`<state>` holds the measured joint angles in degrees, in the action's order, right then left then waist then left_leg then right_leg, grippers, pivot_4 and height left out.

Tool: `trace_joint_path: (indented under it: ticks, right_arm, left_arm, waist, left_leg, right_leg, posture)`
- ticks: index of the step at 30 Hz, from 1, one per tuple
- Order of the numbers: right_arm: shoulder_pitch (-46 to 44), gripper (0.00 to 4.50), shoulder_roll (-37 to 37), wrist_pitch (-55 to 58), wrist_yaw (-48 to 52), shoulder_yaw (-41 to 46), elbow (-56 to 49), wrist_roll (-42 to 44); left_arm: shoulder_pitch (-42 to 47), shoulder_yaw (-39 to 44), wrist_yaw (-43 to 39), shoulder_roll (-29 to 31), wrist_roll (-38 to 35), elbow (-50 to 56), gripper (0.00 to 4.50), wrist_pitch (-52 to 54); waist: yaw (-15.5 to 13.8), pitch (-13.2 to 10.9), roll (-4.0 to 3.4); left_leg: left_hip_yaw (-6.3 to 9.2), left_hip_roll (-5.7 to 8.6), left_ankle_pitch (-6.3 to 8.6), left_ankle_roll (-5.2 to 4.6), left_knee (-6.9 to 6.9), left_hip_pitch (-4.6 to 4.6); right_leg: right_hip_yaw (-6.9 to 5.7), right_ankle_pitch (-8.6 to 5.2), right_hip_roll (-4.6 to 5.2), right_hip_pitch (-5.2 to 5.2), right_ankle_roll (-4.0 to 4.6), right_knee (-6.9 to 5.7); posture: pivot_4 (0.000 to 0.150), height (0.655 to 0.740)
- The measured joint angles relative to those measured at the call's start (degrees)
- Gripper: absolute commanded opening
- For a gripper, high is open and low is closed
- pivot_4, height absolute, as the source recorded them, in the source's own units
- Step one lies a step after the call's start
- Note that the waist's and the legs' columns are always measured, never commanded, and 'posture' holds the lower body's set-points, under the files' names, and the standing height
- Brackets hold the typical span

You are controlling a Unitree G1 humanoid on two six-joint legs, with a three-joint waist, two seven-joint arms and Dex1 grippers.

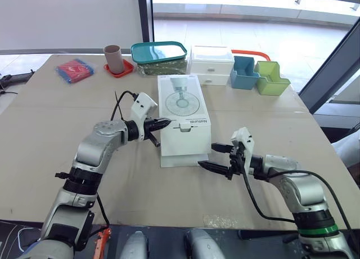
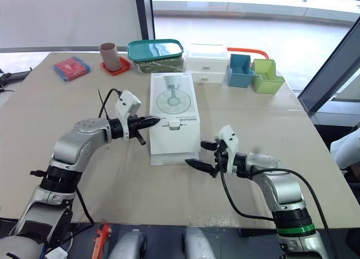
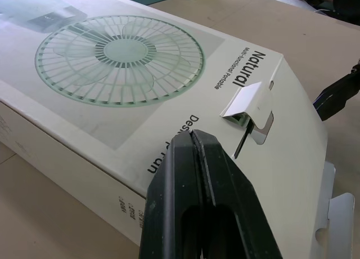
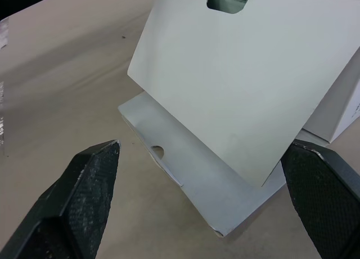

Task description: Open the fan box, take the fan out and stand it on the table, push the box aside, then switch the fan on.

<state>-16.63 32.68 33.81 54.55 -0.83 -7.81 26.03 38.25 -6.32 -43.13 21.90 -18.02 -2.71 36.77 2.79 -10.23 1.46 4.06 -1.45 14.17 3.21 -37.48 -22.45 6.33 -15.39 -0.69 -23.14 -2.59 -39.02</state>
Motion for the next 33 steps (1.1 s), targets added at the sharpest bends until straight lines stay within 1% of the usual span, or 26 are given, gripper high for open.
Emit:
trace_joint_path:
  ticks: [2,6,12,17,18,19,20,21,23,24,25,27,28,29,30,33]
  right_arm:
    - [0.00,4.50,0.00,0.24,0.01,0.01,-0.09,0.28]
    - [-0.02,4.50,0.33,2.75,0.51,0.26,-4.54,3.65]
    - [-0.50,4.50,1.12,4.81,0.20,1.56,-7.40,7.01]
    - [-0.89,4.50,1.22,5.05,-0.39,1.55,-8.46,7.68]
    - [-0.89,4.25,1.21,4.86,-0.70,1.55,-8.47,7.68]
    - [-0.89,4.10,1.22,4.81,-0.82,1.55,-8.47,7.68]
    - [-0.89,3.77,1.21,4.49,-1.00,1.55,-8.47,7.66]
    - [-0.89,3.54,1.19,4.26,-1.08,1.55,-8.47,7.66]
    - [-0.89,2.44,0.80,3.62,-1.61,1.57,-8.83,7.78]
    - [-0.89,2.11,0.76,3.48,-1.88,1.57,-8.91,7.97]
    - [-0.89,1.88,0.76,3.41,-2.02,1.57,-8.96,8.03]
    - [-0.89,1.02,0.76,3.25,-2.35,1.60,-9.45,8.25]
    - [-0.93,0.85,0.77,3.23,-2.41,1.60,-9.58,8.39]
    - [-1.08,0.36,0.83,3.22,-2.51,1.61,-9.81,8.54]
    - [-1.15,0.09,0.84,3.21,-2.53,1.62,-9.95,8.56]
    - [-1.75,0.09,0.87,3.13,-2.63,1.78,-10.21,8.72]
  left_arm:
    - [-0.03,0.00,-0.01,0.00,0.00,0.03,0.04,0.00]
    - [-0.05,0.00,-0.05,-0.01,-0.01,0.05,0.04,-0.01]
    - [-0.04,0.07,-0.56,0.89,-0.05,0.03,0.04,-0.08]
    - [-0.02,0.34,-1.21,1.65,-0.08,-0.18,0.04,-0.37]
    - [0.01,0.36,-1.31,1.74,-0.09,-0.26,0.01,-0.52]
    - [0.01,0.37,-1.35,1.77,-0.09,-0.29,0.00,-0.56]
    - [0.07,0.41,-1.61,1.82,-0.13,-0.43,0.00,-0.76]
    - [0.12,0.44,-1.91,1.87,-0.18,-0.56,0.00,-0.86]
    - [0.14,0.50,-2.63,2.23,-0.50,-0.80,0.00,-1.88]
    - [0.14,0.59,-2.79,2.32,-0.52,-1.01,0.00,-2.08]
    - [0.13,0.65,-2.88,2.41,-0.55,-1.20,0.00,-2.25]
    - [0.12,1.75,-3.65,2.98,-0.95,-1.76,0.00,-3.26]
    - [0.11,2.08,-3.74,3.25,-1.10,-1.86,0.00,-3.43]
    - [0.10,2.61,-4.16,3.57,-1.31,-1.91,0.00,-4.21]
    - [0.10,2.88,-4.40,3.62,-1.44,-1.91,0.00,-4.42]
    - [-0.07,3.98,-5.04,3.98,-2.16,-1.91,0.00,-5.48]
  waist:
    - [0.00,0.00,0.00]
    - [0.00,0.00,0.00]
    - [0.06,0.00,0.00]
    - [0.05,0.00,0.00]
    - [0.05,0.00,0.00]
    - [0.05,0.00,0.00]
    - [0.05,0.00,0.00]
    - [0.05,0.00,0.00]
    - [0.05,-0.01,0.00]
    - [0.04,-0.02,0.01]
    - [0.04,-0.02,0.01]
    - [0.03,-0.04,0.03]
    - [0.03,-0.04,0.03]
    - [0.02,-0.05,0.04]
    - [0.00,-0.05,0.04]
    - [0.00,-0.06,0.05]
  left_leg:
    - [0.00,0.00,0.00,0.00,0.00,0.00]
    - [0.00,0.00,0.00,0.00,0.00,0.00]
    - [0.00,-0.01,0.00,-0.01,0.00,0.01]
    - [0.00,-0.01,0.01,-0.01,0.00,0.00]
    - [0.00,-0.01,0.01,-0.01,0.00,0.00]
    - [0.00,-0.01,0.01,-0.01,0.00,0.00]
    - [0.00,-0.01,0.01,-0.01,0.00,0.00]
    - [0.00,-0.01,0.01,-0.01,0.00,-0.01]
    - [0.00,-0.02,0.01,-0.01,0.00,-0.03]
    - [0.00,-0.02,0.01,-0.01,0.00,-0.04]
    - [0.00,-0.02,0.01,-0.01,0.00,-0.05]
    - [0.00,-0.02,0.01,-0.01,0.00,-0.11]
    - [0.01,-0.02,0.01,-0.01,0.00,-0.11]
    - [0.00,-0.02,0.01,-0.02,0.01,-0.12]
    - [0.01,-0.02,0.01,-0.02,0.01,-0.13]
    - [0.00,-0.02,0.01,-0.02,0.01,-0.13]
  right_leg:
    - [0.00,0.00,0.00,0.00,0.00,0.00]
    - [0.00,-0.01,0.00,0.00,-0.02,0.00]
    - [0.00,-0.02,-0.01,0.00,-0.03,0.00]
    - [0.00,-0.10,-0.01,0.00,-0.17,0.00]
    - [0.00,-0.10,-0.01,0.00,-0.17,0.00]
    - [0.00,-0.10,-0.01,0.00,-0.16,0.00]
    - [0.00,-0.10,-0.01,-0.01,-0.16,0.00]
    - [0.00,-0.10,-0.01,-0.01,-0.16,0.00]
    - [0.00,-0.09,-0.01,-0.03,-0.15,0.00]
    - [0.00,-0.09,-0.01,-0.04,-0.15,0.00]
    - [0.00,-0.09,-0.01,-0.04,-0.15,0.00]
    - [-0.01,-0.07,-0.01,-0.10,-0.11,0.00]
    - [-0.01,-0.04,-0.01,-0.10,-0.07,0.00]
    - [-0.01,-0.02,0.00,-0.12,-0.04,0.00]
    - [-0.01,-0.03,0.00,-0.12,-0.04,0.00]
    - [-0.01,-0.02,0.00,-0.12,-0.04,0.01]
  posture:
    - [0.150,0.7400]
    - [0.150,0.7400]
    - [0.150,0.7400]
    - [0.150,0.7400]
    - [0.150,0.7400]
    - [0.150,0.7400]
    - [0.150,0.7400]
    - [0.150,0.7400]
    - [0.150,0.7400]
    - [0.150,0.7400]
    - [0.150,0.7400]
    - [0.150,0.7400]
    - [0.150,0.7400]
    - [0.150,0.7400]
    - [0.150,0.7400]
    - [0.150,0.7400]
